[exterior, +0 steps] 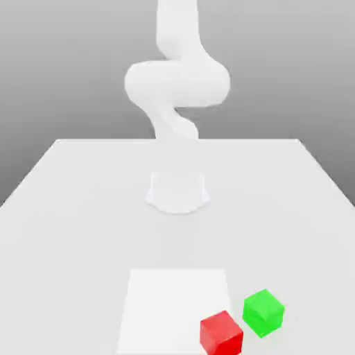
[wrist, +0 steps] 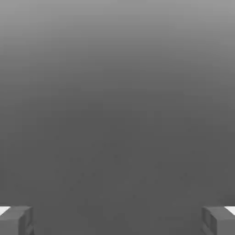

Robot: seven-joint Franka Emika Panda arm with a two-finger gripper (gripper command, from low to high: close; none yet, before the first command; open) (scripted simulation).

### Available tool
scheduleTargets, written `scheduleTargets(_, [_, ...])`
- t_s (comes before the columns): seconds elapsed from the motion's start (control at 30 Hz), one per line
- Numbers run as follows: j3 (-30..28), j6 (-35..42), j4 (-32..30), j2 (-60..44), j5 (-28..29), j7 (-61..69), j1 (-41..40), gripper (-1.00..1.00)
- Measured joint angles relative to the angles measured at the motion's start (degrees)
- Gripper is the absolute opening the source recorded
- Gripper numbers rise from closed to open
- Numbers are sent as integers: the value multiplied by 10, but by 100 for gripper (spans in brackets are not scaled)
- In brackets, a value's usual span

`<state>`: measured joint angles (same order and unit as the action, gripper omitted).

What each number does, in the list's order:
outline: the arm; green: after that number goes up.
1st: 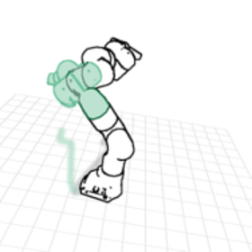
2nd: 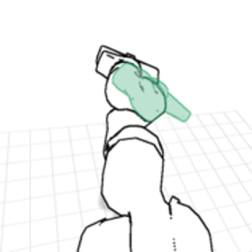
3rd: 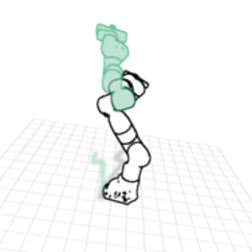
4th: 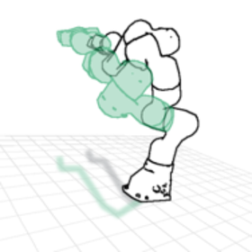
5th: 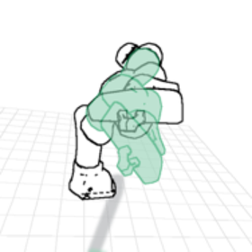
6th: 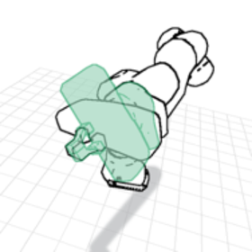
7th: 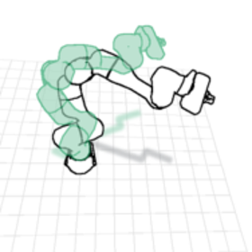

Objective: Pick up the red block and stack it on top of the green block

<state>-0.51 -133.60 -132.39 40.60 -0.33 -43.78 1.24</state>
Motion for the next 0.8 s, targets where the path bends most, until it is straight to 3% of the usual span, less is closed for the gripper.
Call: scheduleTargets(0.8, [-6,-175,-58,-502,-10,182,77,0])
